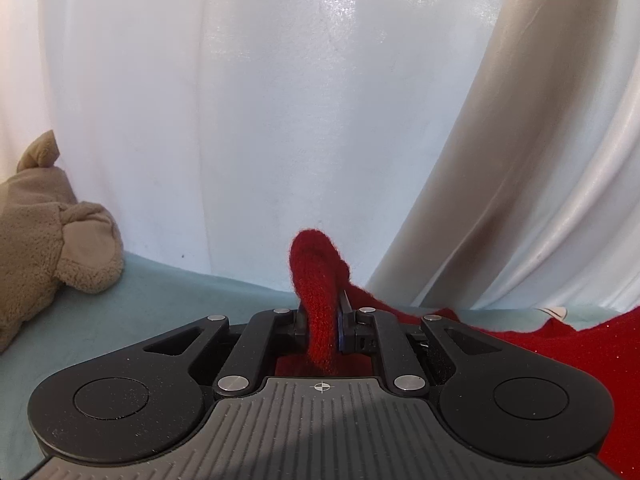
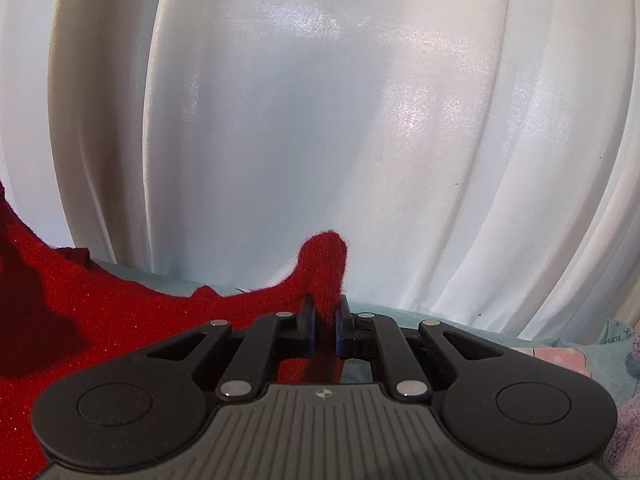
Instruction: Fold small clothes
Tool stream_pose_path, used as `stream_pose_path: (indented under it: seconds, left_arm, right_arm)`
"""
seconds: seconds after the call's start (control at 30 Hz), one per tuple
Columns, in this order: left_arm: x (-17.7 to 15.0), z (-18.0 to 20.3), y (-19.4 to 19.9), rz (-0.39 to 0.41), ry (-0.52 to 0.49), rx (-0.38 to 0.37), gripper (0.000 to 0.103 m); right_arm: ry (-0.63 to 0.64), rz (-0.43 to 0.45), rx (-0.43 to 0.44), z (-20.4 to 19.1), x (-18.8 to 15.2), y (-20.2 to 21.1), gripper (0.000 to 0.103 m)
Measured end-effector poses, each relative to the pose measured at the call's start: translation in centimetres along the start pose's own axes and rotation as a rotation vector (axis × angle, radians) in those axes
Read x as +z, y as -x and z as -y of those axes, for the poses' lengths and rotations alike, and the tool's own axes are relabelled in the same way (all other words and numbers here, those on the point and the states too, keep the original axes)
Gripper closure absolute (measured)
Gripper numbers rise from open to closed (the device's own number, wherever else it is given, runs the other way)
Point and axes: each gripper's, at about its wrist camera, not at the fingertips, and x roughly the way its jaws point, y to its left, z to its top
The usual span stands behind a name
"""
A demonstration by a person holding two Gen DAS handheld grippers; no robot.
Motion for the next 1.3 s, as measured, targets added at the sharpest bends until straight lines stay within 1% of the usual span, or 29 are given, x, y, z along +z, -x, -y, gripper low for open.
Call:
stream_pose_path:
  seconds: [0.07,0.13,0.2,0.23,0.27,0.33,0.4,0.47,0.5,0.53,0.57,0.63,0.67,0.73,0.77,0.83,0.87,0.9,0.93,0.97,1.0,1.03,1.07,1.1,1.13,1.17,1.23,1.27,1.3]
  left_arm:
    - [-0.2,0.1,-0.3,0.011,0.001,0.01,0.091]
    - [-0.6,0.4,-0.7,0.039,-0.006,0.033,0.09]
    - [-1.3,0.9,-1.7,0.042,-0.042,0.079,0.089]
    - [-1.7,1.1,-2.6,0.011,-0.054,0.103,0.084]
    - [-2.2,1.1,-3.4,-0.034,-0.059,0.128,0.083]
    - [-2.8,0.9,-3.9,-0.089,-0.045,0.167,0.075]
    - [-3.0,0.5,-2.0,-0.057,-0.016,0.139,0.07]
    - [-3.3,0.7,0.9,-0.01,-0.007,0.104,0.063]
    - [-3.5,1.1,2.0,0.005,-0.006,0.085,0.058]
    - [-3.7,1.9,3.5,0.02,-0.011,0.044,0.05]
    - [-4.2,2.9,4.6,0.029,-0.026,-0.003,0.047]
    - [-5.3,4.8,6.0,0.035,-0.047,-0.058,0.043]
    - [-6.1,5.8,6.3,0.024,-0.051,-0.082,0.043]
    - [-7.6,8.1,5.9,-0.038,-0.082,-0.151,0.042]
    - [-8.3,9.1,5.4,-0.071,-0.093,-0.162,0.042]
    - [-9.6,10.4,4.1,-0.131,-0.11,-0.144,0.042]
    - [-10.3,11.0,3.3,-0.16,-0.128,-0.126,0.042]
    - [-10.7,11.3,2.9,-0.162,-0.145,-0.099,0.042]
    - [-11.2,11.4,2.7,-0.131,-0.182,-0.078,0.041]
    - [-11.4,11.5,2.5,-0.115,-0.222,-0.065,0.041]
    - [-11.5,11.5,2.4,-0.115,-0.23,-0.061,0.04]
    - [-11.3,11.2,2.4,-0.12,-0.215,-0.068,0.04]
    - [-11.2,10.8,2.3,-0.128,-0.193,-0.074,0.04]
    - [-11.1,10.2,2.2,-0.132,-0.178,-0.066,0.04]
    - [-10.9,9.8,2.2,-0.134,-0.168,-0.057,0.041]
    - [-10.8,9.5,2.2,-0.135,-0.161,-0.051,0.041]
    - [-10.7,8.7,2.5,-0.132,-0.162,-0.028,0.042]
    - [-10.5,8.2,2.7,-0.127,-0.165,-0.008,0.042]
    - [-10.3,7.8,3.0,-0.12,-0.164,0.026,0.044]
  right_arm:
    - [-0.021,-0.001,-0.024,0.0,-0.1,-0.6,0.096]
    - [-0.061,0.002,-0.05,0.3,-0.3,-1.2,0.096]
    - [-0.07,-0.003,-0.065,0.3,-0.8,-2.2,0.095]
    - [-0.066,-0.02,-0.066,0.2,-1.2,-2.9,0.095]
    - [-0.06,-0.051,-0.065,0.1,-1.6,-3.6,0.094]
    - [-0.046,-0.139,-0.076,0.0,-2.3,-5.0,0.092]
    - [-0.064,-0.134,-0.092,0.4,-2.5,-4.6,0.09]
    - [-0.095,-0.085,-0.094,0.9,-2.4,-2.5,0.086]
    - [-0.105,-0.06,-0.081,0.7,-2.4,-1.3,0.086]
    - [-0.11,-0.039,-0.05,0.3,-2.4,-0.1,0.086]
    - [-0.11,-0.019,-0.017,-0.3,-2.5,1.1,0.086]
    - [-0.091,-0.017,0.082,-2.4,-2.7,2.9,0.085]
    - [-0.084,-0.021,0.133,-3.6,-3.0,3.6,0.085]
    - [-0.069,-0.027,0.23,-5.9,-4.0,4.8,0.085]
    - [-0.057,-0.029,0.261,-7.0,-4.5,5.2,0.085]
    - [-0.003,-0.039,0.296,-9.2,-5.5,5.2,0.085]
    - [0.016,-0.05,0.29,-9.9,-6.0,5.0,0.084]
    - [0.042,-0.073,0.282,-10.5,-6.5,4.4,0.084]
    - [0.066,-0.083,0.269,-10.7,-6.9,4.0,0.083]
    - [0.085,-0.067,0.262,-10.6,-7.2,3.9,0.083]
    - [0.11,-0.055,0.248,-10.5,-7.4,3.9,0.083]
    - [0.139,-0.053,0.203,-10.4,-7.5,4.1,0.082]
    - [0.145,-0.054,0.182,-10.1,-7.5,4.1,0.078]
    - [0.123,-0.054,0.181,-9.2,-7.5,4.2,0.072]
    - [0.088,-0.055,0.162,-8.4,-7.7,4.3,0.07]
    - [0.059,-0.058,0.123,-7.4,-7.7,4.9,0.071]
    - [0.027,-0.059,0.082,-6.0,-8.2,5.0,0.071]
    - [0.025,-0.065,0.057,-5.6,-8.2,5.1,0.071]
    - [0.038,-0.071,0.024,-5.4,-8.2,5.5,0.071]
